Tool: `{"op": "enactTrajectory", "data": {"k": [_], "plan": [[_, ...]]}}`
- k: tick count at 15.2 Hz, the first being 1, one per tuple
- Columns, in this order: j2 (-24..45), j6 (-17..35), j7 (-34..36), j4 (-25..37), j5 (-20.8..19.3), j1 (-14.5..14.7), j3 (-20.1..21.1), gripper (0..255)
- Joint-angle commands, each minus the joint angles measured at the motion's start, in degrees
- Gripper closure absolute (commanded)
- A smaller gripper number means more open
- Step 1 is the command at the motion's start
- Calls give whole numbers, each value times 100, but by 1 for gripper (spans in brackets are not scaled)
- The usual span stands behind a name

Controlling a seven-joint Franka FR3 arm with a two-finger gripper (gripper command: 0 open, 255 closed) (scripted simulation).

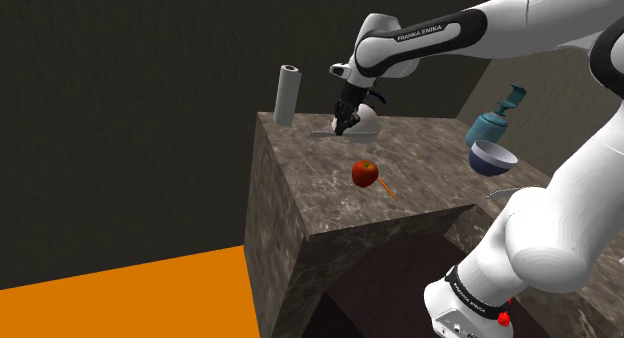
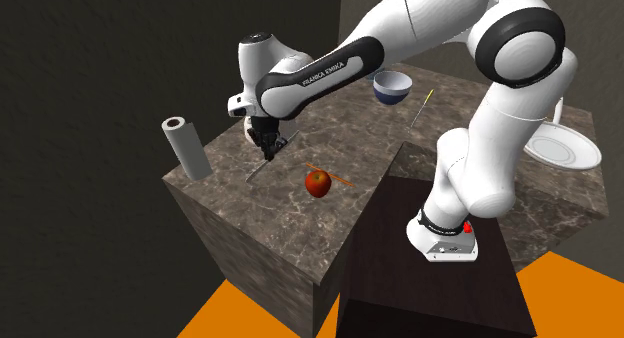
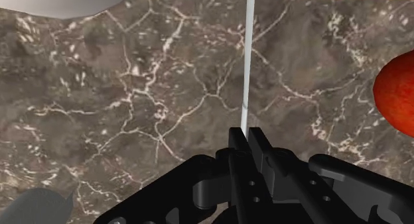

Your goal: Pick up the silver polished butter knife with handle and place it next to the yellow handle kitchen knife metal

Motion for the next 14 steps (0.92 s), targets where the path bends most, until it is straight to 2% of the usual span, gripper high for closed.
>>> {"op": "enactTrajectory", "data": {"k": [1, 10, 14], "plan": [[-65, -156, 31, 92, -25, 5, 7, 255], [-277, -832, 108, 565, -100, 9, 19, 255], [-684, -801, -145, 132, -229, -148, -138, 255]]}}
